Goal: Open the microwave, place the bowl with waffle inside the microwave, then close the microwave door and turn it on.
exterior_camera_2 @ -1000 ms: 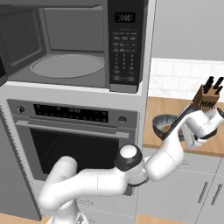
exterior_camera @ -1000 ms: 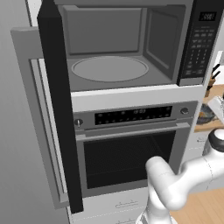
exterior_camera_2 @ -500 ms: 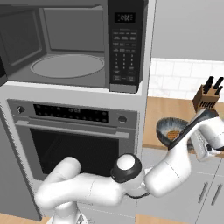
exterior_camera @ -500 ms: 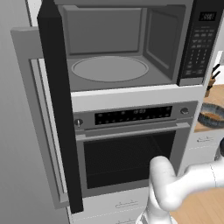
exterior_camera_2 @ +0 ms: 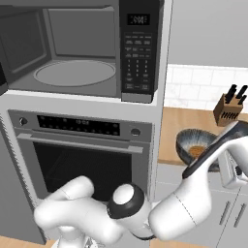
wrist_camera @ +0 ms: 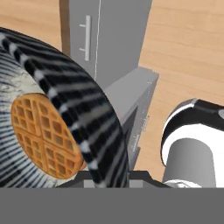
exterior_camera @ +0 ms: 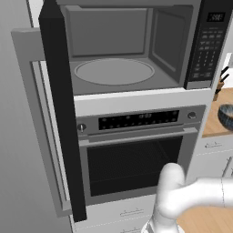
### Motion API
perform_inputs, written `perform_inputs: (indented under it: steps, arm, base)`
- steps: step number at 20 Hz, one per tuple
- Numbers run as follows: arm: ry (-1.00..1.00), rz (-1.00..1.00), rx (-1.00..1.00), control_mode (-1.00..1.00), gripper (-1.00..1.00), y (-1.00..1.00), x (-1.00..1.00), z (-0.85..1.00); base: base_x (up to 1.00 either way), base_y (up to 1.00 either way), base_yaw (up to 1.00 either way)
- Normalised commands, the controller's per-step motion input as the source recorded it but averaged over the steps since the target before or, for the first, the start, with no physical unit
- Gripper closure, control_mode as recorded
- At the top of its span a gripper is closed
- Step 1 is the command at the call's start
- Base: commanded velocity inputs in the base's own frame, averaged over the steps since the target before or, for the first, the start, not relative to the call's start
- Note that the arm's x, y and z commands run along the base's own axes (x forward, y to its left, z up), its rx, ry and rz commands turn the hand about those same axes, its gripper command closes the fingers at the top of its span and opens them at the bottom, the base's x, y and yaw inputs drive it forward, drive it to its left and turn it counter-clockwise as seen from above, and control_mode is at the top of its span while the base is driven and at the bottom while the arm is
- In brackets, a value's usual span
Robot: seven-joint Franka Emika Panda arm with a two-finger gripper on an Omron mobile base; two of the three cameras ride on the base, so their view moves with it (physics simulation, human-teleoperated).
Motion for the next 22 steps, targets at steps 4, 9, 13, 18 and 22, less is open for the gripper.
perform_inputs:
  steps: [4, 9, 13, 18, 22]
  arm:
    - [0.0, -0.15, -0.02, -1.0, 1.0, 0.5, -0.99, 0.86]
    - [-0.01, -0.1, -0.06, -1.0, 1.0, 0.71, -0.88, 0.9]
    - [0.0, -0.05, -0.07, -1.0, 1.0, 0.73, -0.64, 0.95]
    - [-0.01, -0.01, -0.08, -1.0, 1.0, 0.98, -0.47, 0.89]
    - [-0.06, 0.0, -0.06, -1.0, 1.0, 1.0, -0.4, 0.81]
  base:
    - [0.0, 0.0, 0.0]
    - [0.0, 0.0, 0.0]
    - [0.0, 0.0, 0.0]
    - [0.0, 0.0, 0.0]
    - [0.0, 0.0, 0.0]
